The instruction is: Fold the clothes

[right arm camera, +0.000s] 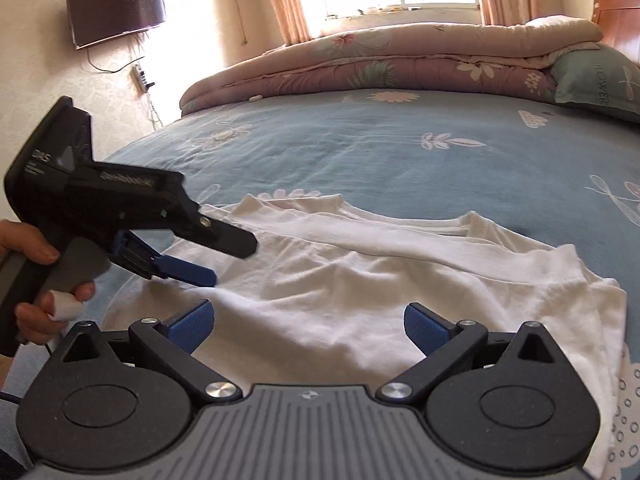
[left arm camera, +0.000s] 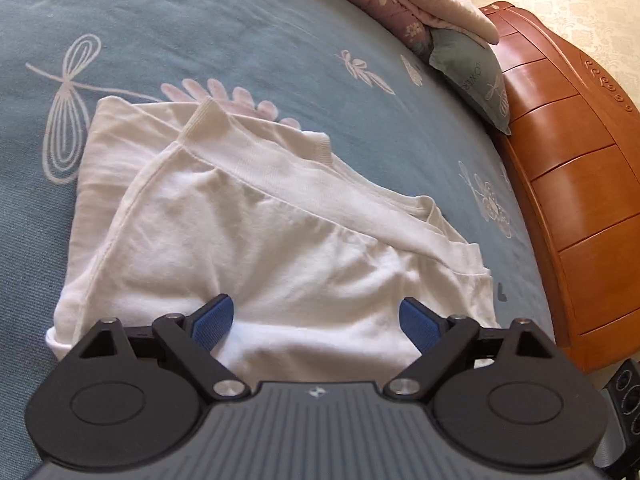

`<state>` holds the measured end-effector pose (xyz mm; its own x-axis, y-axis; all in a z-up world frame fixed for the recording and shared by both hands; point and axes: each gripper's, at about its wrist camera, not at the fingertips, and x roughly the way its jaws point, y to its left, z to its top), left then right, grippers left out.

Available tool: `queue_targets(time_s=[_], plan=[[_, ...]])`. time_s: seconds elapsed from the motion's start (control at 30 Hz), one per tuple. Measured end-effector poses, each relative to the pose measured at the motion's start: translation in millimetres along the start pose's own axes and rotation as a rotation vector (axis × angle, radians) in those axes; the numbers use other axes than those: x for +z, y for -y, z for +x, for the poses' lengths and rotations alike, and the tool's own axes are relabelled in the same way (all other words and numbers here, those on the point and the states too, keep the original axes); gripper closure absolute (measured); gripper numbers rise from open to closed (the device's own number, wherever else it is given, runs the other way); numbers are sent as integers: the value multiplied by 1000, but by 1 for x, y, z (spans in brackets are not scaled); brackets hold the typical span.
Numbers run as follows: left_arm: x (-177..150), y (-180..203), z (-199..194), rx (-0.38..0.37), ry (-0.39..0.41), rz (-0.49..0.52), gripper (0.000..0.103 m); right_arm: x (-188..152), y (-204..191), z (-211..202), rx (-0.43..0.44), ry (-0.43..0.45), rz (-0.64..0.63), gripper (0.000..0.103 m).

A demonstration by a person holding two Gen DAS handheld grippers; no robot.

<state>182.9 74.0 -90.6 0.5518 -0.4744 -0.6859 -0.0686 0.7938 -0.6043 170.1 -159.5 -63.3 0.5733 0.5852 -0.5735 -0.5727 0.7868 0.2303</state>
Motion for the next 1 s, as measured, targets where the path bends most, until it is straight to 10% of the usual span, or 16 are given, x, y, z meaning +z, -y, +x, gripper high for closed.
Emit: queue_targets(time_s=[0.17,1.0], plan=[[8,0,-19,21,42,-13,13,-8,-12,40,56,-124,4,0],[40,-22,-12,32,-26,130,6,-21,19,13,-90,-105,69,0]])
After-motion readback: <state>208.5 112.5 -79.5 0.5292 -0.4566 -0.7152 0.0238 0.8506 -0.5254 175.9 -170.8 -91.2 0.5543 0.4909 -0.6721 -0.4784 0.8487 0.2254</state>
